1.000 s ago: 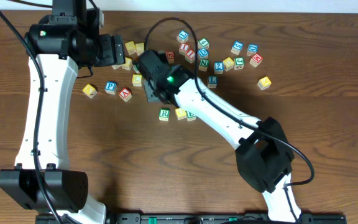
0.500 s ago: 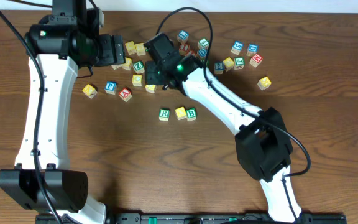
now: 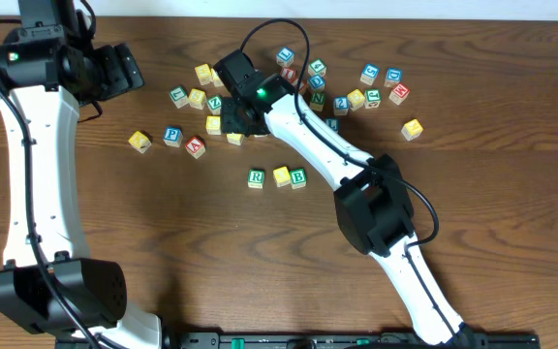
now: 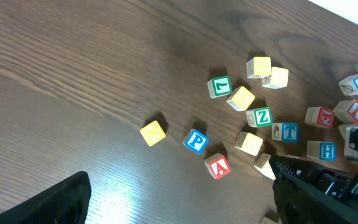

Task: Spell out ROBOT
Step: 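Place the second O block to the right of the B block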

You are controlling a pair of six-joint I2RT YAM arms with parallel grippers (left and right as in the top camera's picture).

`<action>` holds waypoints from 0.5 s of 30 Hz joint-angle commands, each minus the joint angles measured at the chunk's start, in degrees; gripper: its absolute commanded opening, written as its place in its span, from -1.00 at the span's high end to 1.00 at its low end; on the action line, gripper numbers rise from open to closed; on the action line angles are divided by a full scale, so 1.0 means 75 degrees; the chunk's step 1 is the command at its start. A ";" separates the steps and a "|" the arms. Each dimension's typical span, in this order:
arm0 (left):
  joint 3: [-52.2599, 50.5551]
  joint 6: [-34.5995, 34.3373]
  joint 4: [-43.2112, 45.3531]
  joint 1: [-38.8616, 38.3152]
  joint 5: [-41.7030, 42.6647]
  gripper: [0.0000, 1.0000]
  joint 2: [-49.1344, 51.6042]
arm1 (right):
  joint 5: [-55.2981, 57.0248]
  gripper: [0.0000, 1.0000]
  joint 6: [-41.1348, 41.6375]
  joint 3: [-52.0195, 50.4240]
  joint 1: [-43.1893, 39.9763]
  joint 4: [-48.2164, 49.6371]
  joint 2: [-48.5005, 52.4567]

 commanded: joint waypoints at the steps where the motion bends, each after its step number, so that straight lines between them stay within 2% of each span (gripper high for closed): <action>1: -0.0023 -0.0079 -0.0073 0.0029 -0.0099 -0.85 0.0000 | 0.0023 0.04 -0.0041 0.0189 0.0172 -0.0020 0.0146; 10: -0.0023 -0.0079 -0.0070 0.0029 -0.0099 -0.86 0.0000 | 0.0382 0.07 -0.0009 0.0187 0.0216 -0.0076 0.0423; 15: -0.0023 -0.0079 -0.0073 0.0029 -0.0099 -0.85 0.0000 | 0.0388 0.31 -0.0472 0.0187 0.0245 0.0067 0.0597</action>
